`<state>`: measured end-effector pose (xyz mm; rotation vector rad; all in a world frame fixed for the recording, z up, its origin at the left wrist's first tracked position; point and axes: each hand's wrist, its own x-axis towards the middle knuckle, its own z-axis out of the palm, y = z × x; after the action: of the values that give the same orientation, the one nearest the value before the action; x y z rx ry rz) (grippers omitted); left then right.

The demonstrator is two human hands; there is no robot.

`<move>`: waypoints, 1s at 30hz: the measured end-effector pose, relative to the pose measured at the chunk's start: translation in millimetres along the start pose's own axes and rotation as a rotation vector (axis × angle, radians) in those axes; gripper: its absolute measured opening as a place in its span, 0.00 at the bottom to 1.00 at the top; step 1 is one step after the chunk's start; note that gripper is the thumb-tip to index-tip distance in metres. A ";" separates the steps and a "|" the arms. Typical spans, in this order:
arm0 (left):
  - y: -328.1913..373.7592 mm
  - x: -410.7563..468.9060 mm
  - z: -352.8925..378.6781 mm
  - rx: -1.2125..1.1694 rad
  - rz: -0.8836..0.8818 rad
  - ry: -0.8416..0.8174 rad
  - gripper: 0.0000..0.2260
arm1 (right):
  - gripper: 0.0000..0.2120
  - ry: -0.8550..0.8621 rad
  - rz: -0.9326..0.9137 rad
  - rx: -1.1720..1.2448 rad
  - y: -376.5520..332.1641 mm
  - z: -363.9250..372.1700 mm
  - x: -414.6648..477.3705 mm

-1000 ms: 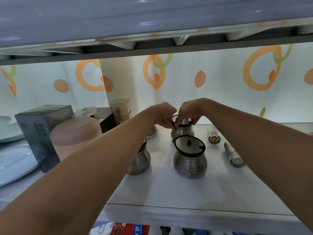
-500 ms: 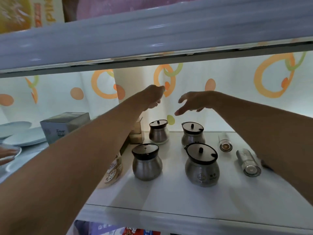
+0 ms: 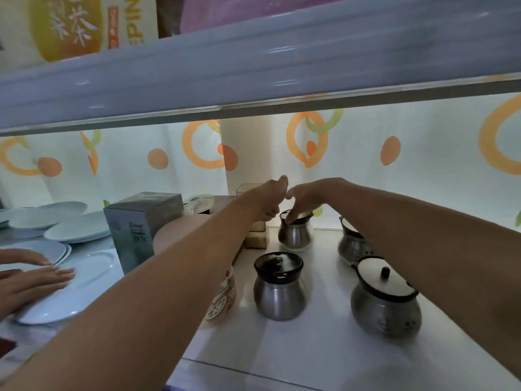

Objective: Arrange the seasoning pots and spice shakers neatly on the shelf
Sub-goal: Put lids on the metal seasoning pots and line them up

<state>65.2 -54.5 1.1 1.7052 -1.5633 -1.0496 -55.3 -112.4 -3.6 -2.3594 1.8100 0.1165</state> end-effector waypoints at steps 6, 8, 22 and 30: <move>-4.9 11.6 6.9 0.000 -0.029 -0.018 0.28 | 0.48 -0.025 -0.002 -0.032 -5.9 4.5 7.2; -8.1 11.4 10.4 0.019 -0.056 -0.036 0.31 | 0.54 -0.020 -0.008 -0.034 -2.9 6.2 12.8; -6.1 -13.4 4.6 0.066 -0.027 -0.055 0.31 | 0.53 -0.123 -0.027 -0.027 -4.4 -15.5 -30.3; -4.1 -16.1 14.8 0.106 -0.013 -0.080 0.29 | 0.41 -0.211 -0.082 -0.035 2.0 -1.7 -29.8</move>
<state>54.7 -36.8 -7.4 1.7654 -1.6870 -1.0702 -65.1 -84.9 2.7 -2.3396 1.6252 0.3737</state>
